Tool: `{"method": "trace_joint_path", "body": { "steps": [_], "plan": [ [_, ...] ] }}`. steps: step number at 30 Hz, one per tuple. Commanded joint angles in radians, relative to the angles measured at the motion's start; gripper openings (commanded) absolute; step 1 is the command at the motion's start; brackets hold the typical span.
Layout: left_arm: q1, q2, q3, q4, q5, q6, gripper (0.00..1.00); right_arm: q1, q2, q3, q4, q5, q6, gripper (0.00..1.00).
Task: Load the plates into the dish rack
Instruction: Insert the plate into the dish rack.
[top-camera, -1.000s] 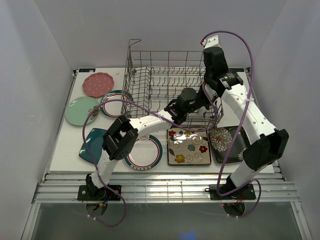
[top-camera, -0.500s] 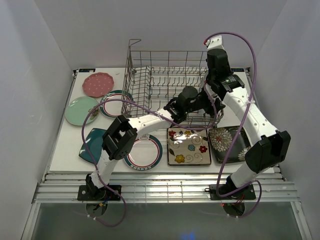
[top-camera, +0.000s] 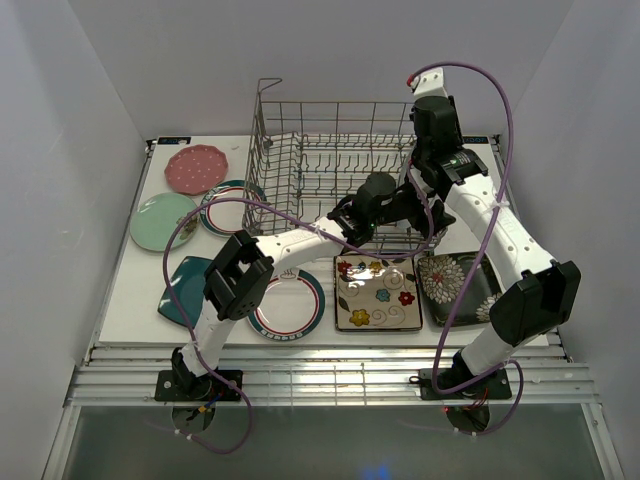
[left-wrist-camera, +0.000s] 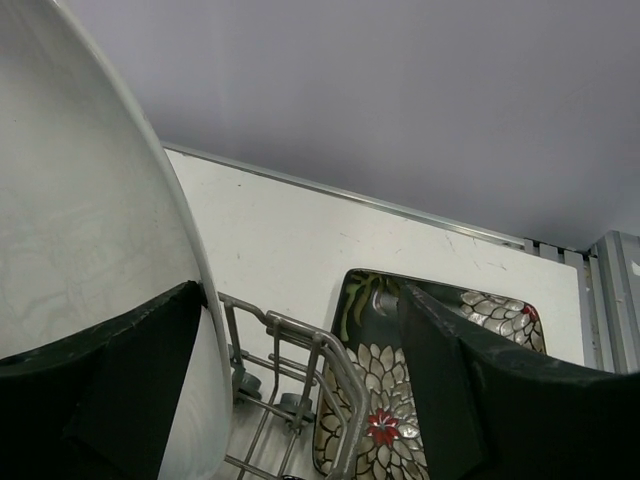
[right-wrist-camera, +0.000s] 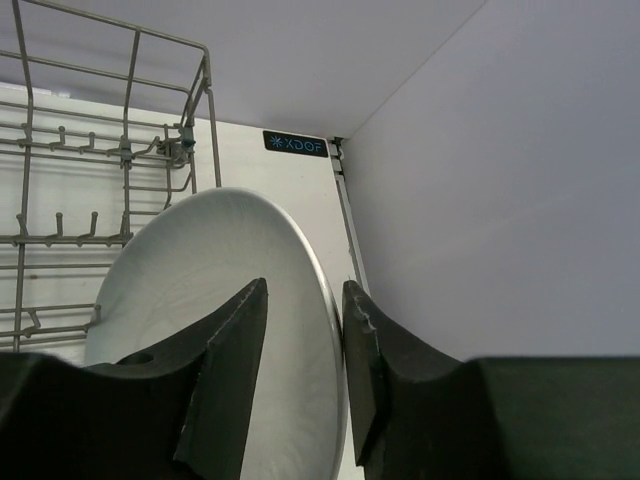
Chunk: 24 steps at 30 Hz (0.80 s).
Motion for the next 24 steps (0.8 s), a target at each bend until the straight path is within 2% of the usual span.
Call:
{"method": "trace_joint_path", "body": {
  "steps": [1, 3, 5, 8, 13, 17, 19, 20, 22, 24],
  "plan": [
    [-0.061, -0.09, 0.031, -0.008, 0.106, -0.01, 0.91, 0.029, 0.01, -0.008, 0.034, -0.017, 0.02, 0.43],
    [-0.062, -0.093, 0.029, -0.006, 0.103, -0.01, 0.94, 0.029, 0.009, -0.001, 0.031, -0.017, 0.018, 0.47],
    [-0.062, -0.096, 0.029, -0.006, 0.092, -0.006, 0.98, 0.029, 0.007, 0.01, 0.027, -0.017, 0.017, 0.55],
    [-0.062, -0.1, 0.029, -0.005, 0.077, 0.0, 0.98, 0.03, 0.007, 0.025, 0.018, -0.022, 0.017, 0.62],
    [-0.062, -0.104, 0.026, -0.006, 0.067, 0.005, 0.98, 0.029, 0.007, 0.035, 0.011, -0.019, 0.017, 0.69],
    [-0.062, -0.116, 0.026, -0.006, 0.061, 0.008, 0.98, 0.029, 0.004, 0.038, 0.011, -0.019, 0.017, 0.86],
    [-0.062, -0.12, 0.023, -0.006, 0.06, 0.011, 0.98, 0.029, 0.003, 0.045, 0.011, -0.022, 0.017, 0.9],
    [-0.062, -0.123, 0.023, -0.006, 0.058, 0.011, 0.98, 0.029, 0.001, 0.047, 0.011, -0.02, 0.017, 0.95],
    [-0.062, -0.136, 0.012, -0.006, 0.058, 0.016, 0.98, 0.03, -0.001, 0.054, 0.011, -0.022, 0.018, 0.98],
    [-0.062, -0.149, 0.006, -0.006, 0.052, 0.019, 0.98, 0.03, -0.004, 0.059, 0.011, -0.029, 0.021, 0.95]
  ]
}}
